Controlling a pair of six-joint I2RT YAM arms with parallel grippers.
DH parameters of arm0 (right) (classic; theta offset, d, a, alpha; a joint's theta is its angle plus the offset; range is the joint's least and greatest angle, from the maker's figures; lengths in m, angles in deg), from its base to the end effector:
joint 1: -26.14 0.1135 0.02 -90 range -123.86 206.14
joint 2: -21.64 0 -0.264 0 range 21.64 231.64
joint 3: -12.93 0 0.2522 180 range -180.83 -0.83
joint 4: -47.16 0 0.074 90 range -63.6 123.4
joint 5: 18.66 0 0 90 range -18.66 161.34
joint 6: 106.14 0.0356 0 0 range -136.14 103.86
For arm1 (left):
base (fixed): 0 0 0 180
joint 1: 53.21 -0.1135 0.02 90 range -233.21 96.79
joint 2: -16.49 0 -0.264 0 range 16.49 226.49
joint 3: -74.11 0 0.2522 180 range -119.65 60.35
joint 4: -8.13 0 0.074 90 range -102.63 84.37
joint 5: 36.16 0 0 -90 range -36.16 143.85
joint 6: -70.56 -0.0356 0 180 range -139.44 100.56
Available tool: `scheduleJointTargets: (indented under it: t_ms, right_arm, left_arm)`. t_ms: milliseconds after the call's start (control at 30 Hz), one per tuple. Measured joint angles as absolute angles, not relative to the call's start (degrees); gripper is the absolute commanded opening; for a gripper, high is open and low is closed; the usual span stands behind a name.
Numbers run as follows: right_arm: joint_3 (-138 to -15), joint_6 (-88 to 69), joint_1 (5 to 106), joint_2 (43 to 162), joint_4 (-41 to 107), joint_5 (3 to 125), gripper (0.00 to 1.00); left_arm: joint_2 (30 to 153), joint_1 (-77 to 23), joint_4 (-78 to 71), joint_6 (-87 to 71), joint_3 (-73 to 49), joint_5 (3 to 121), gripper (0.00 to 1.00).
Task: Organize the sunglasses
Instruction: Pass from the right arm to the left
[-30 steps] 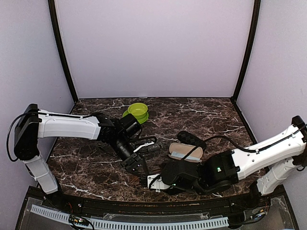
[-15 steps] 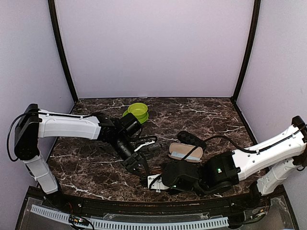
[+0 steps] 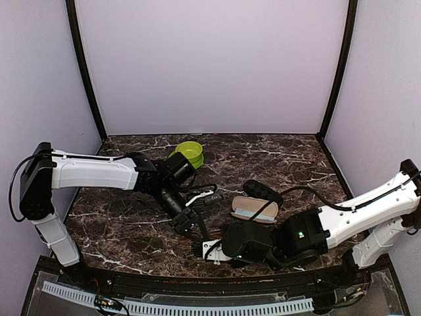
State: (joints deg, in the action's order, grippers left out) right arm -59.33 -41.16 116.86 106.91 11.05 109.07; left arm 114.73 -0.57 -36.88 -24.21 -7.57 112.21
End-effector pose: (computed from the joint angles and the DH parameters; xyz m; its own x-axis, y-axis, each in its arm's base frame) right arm 0.0179 0.3111 0.2426 0.3452 -0.8502 -0.3974 -0.7172 0.0341 -0.6961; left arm 0.1845 -0.2916 0.2214 -0.4767 0.6962 -0.5367 0.7049 -0.0621 -0.7066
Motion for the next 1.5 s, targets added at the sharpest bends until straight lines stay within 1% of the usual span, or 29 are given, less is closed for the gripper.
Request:
scheduleJointTargets:
  t_ms: [133,433,567,667,800,900,1067,1200,1300,1433,1500]
  right_arm:
    - [-59.3,-40.7,116.9,106.9,10.9,109.1,0.4]
    - [-59.2,-39.6,116.9,106.9,10.5,108.9,0.4]
    - [-59.1,-39.3,116.9,106.9,10.5,108.8,0.42]
    - [-59.0,-39.1,116.9,106.9,10.5,108.8,0.48]
    - [-58.9,-38.5,116.9,106.9,10.6,109.0,0.63]
    - [-58.7,-37.9,116.9,106.9,10.9,109.2,0.73]
    - [-57.7,-37.2,116.9,106.8,11.1,109.6,0.82]
    - [-57.0,-36.2,116.9,106.3,11.1,109.5,0.84]
    - [-55.5,-34.2,116.9,103.8,11.1,108.6,0.81]
    - [-52.9,-29.8,115.6,97.4,11.2,106.1,0.79]
    - [-51.5,-26.4,112.9,93.8,11.3,102.9,0.78]
  left_arm:
    - [114.7,-0.6,-36.8,-24.2,-8.1,111.8,0.38]
    - [114.7,-0.4,-36.8,-24.6,-8.1,111.9,0.25]
    - [114.7,-0.3,-36.9,-24.6,-8.2,111.9,0.24]
    - [114.7,-0.3,-36.9,-24.6,-8.2,111.8,0.24]
    - [114.7,-0.3,-36.9,-24.6,-8.3,111.7,0.23]
    - [114.7,-0.3,-37.0,-24.6,-8.3,111.2,0.23]
    - [114.7,-0.3,-37.0,-24.6,-8.3,110.6,0.23]
    - [114.7,-0.3,-37.0,-24.6,-8.3,109.9,0.23]
    - [114.7,-0.7,-37.0,-24.6,-8.3,108.7,0.23]
    - [114.5,-1.8,-36.4,-23.6,-7.9,106.5,0.23]
    - [113.7,-3.0,-35.3,-22.9,-7.0,105.1,0.23]
